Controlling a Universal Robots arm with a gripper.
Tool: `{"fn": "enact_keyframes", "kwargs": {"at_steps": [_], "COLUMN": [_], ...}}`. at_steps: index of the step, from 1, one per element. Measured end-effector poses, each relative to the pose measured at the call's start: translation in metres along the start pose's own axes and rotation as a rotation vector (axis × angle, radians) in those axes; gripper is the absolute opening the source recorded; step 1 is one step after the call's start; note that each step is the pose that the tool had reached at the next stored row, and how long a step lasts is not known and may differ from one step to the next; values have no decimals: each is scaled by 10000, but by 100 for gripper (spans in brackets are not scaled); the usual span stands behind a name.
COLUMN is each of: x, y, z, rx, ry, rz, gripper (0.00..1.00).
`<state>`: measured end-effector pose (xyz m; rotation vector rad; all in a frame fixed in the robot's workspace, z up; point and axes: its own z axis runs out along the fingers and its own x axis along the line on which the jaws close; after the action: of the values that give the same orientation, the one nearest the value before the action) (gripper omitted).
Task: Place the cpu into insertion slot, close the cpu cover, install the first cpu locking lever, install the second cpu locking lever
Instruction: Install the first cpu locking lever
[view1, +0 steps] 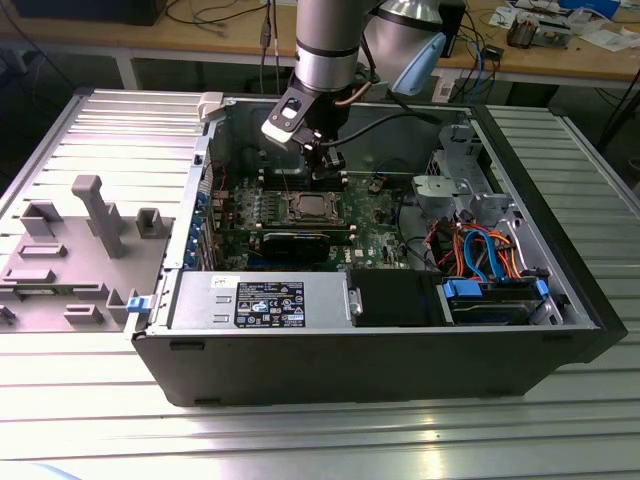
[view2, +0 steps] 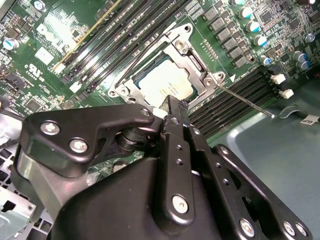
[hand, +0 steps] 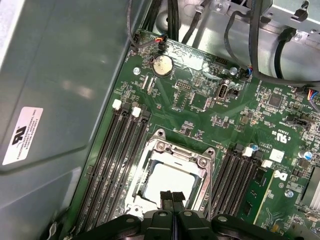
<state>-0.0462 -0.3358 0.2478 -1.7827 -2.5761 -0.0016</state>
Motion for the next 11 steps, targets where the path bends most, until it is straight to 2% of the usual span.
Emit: {"fn": "enact_keyframes", "kwargs": {"at_steps": [11], "x": [0], "y": [0], "z": [0], "rx": [1], "ry": [0], "rz": [-22], "gripper": [11]}}
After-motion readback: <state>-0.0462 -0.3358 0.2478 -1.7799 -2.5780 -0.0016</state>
